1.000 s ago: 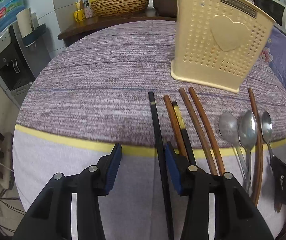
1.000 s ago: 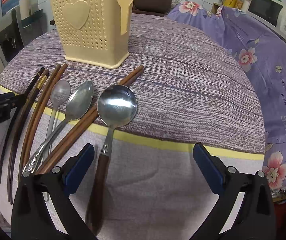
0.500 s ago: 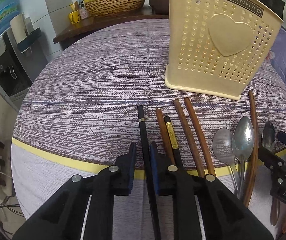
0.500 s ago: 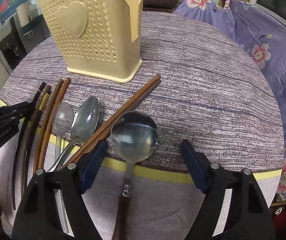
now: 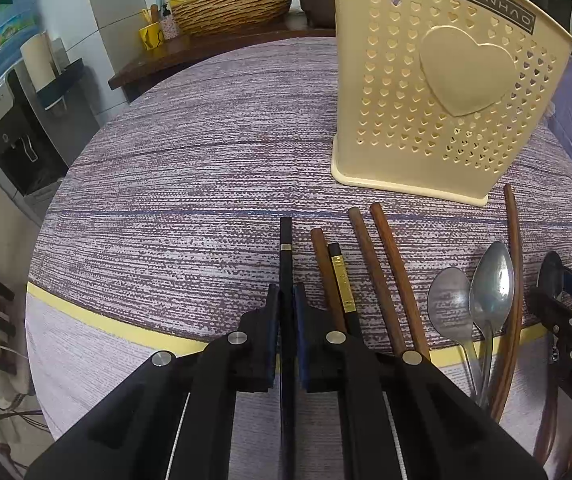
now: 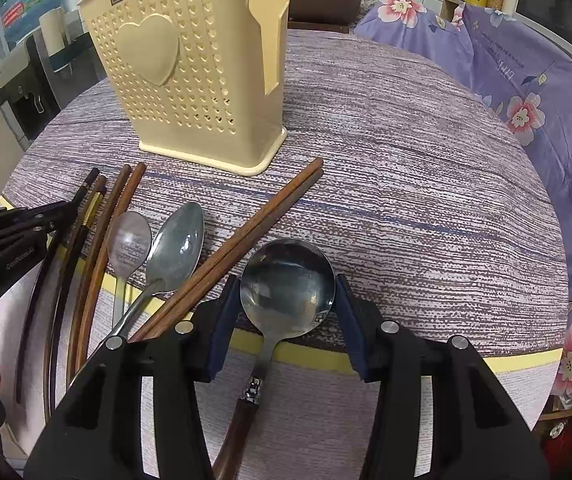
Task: Organize utensils
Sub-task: 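Grasp the black chopstick with the left tool while the right tool grasps the steel ladle, then lift the chopstick and ladle and carry both over the cream utensil holder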
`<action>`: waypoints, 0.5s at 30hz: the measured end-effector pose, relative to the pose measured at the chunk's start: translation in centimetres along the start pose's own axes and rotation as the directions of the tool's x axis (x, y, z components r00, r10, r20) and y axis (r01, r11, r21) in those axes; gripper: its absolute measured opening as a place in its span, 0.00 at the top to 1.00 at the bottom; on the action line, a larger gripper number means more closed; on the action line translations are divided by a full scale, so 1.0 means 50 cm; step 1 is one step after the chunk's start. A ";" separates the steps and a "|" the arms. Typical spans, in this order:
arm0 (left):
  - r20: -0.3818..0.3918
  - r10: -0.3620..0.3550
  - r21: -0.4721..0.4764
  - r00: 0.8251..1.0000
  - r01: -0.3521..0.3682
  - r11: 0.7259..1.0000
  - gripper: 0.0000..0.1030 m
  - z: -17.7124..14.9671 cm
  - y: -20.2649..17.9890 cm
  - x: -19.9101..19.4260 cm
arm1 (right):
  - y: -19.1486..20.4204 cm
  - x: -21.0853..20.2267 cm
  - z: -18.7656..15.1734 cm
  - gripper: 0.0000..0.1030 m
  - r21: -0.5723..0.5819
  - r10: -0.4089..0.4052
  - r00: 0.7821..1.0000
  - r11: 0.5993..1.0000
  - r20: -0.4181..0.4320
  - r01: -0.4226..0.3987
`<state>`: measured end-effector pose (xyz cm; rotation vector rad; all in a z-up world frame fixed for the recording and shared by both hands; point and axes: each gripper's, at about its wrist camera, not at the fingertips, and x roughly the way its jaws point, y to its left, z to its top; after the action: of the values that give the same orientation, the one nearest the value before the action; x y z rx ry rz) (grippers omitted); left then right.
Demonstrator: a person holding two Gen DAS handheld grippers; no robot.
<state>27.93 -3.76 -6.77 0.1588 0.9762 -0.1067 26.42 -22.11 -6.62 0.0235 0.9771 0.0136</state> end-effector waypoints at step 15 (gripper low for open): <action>0.205 -0.085 -0.097 0.975 0.107 0.989 0.92 0.010 0.077 -0.142 | -0.028 -0.156 0.013 0.54 -0.009 0.057 0.973 0.998 0.225 -0.057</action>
<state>25.02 0.09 -0.26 0.0006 0.7858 -0.1557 22.62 -23.72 0.18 0.0502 0.7486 0.0638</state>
